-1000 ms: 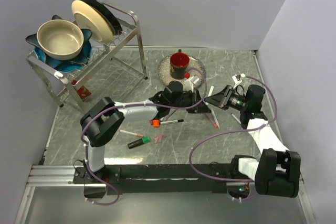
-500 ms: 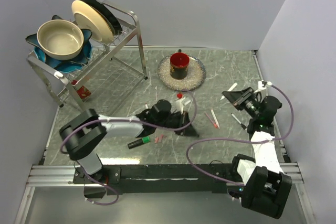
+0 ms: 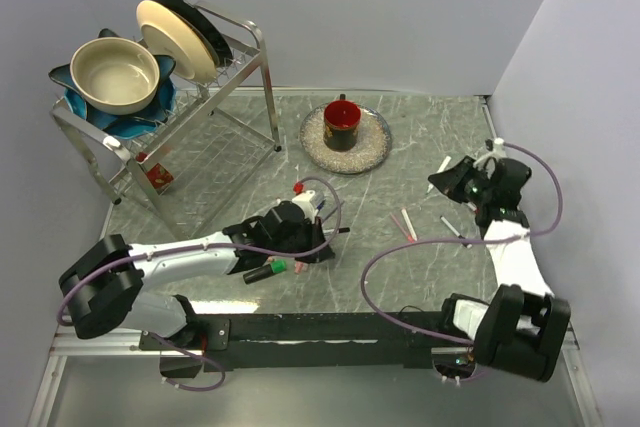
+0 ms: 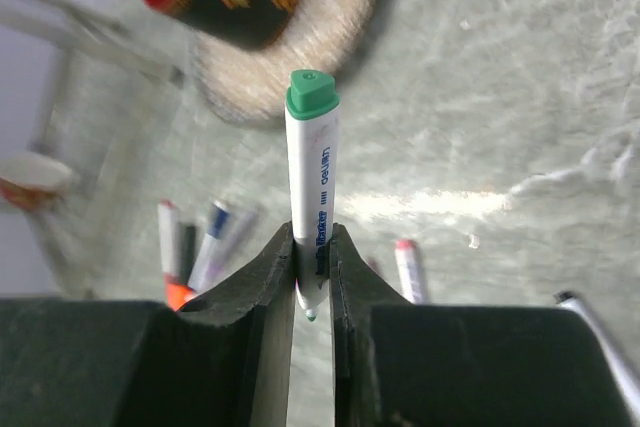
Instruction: Open the pen caps
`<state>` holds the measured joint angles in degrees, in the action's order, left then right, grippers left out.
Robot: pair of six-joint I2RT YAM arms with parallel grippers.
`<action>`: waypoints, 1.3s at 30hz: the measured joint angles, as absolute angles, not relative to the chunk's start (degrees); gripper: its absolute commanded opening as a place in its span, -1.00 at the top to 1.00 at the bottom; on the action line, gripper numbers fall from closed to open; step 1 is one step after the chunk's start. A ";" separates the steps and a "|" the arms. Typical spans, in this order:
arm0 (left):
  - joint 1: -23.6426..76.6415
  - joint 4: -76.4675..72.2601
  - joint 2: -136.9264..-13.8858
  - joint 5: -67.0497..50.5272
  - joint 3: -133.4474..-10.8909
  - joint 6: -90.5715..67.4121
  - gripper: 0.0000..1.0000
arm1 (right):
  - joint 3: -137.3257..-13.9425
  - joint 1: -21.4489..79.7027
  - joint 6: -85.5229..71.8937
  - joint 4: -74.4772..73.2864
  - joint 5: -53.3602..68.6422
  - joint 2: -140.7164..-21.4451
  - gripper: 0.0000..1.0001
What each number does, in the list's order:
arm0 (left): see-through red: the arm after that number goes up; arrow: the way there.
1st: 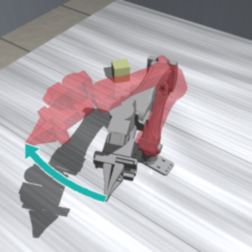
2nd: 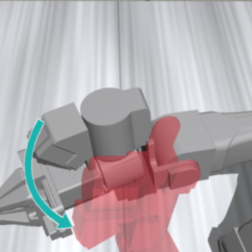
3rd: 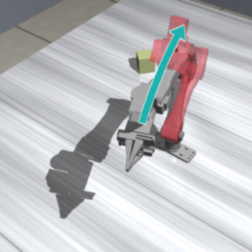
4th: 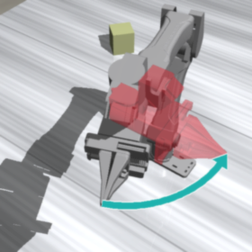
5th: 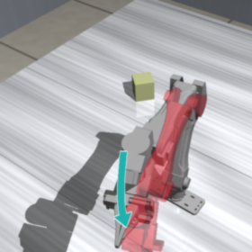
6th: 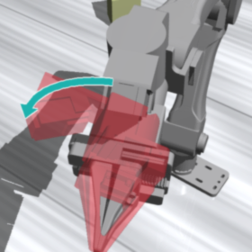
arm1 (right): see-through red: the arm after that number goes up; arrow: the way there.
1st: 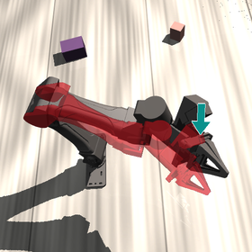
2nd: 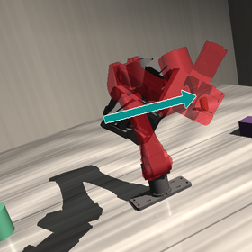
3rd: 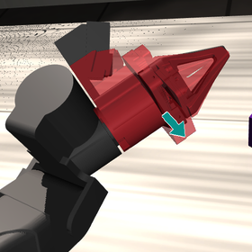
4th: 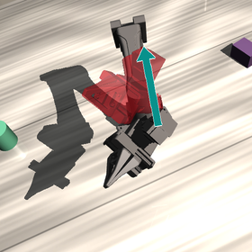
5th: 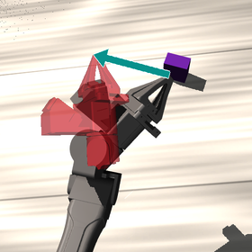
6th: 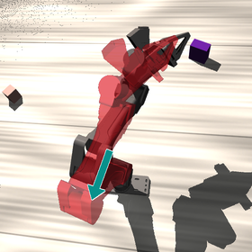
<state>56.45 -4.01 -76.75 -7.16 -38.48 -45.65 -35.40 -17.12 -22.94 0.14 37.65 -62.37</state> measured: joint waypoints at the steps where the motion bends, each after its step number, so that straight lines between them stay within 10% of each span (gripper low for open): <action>1: 56.42 -1.85 -76.73 -4.93 -38.35 -45.17 0.96 | -36.93 -15.84 -20.43 -2.13 36.56 -63.79 1.00; 39: 60.45 17.74 -93.78 14.61 -53.41 -37.04 0.63 | -48.25 -4.99 5.93 -25.50 21.76 -79.66 1.00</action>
<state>60.45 17.74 -93.78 14.61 -53.41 -37.04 -48.25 -4.99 5.93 -25.50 21.76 -79.66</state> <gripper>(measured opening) 0.187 0.208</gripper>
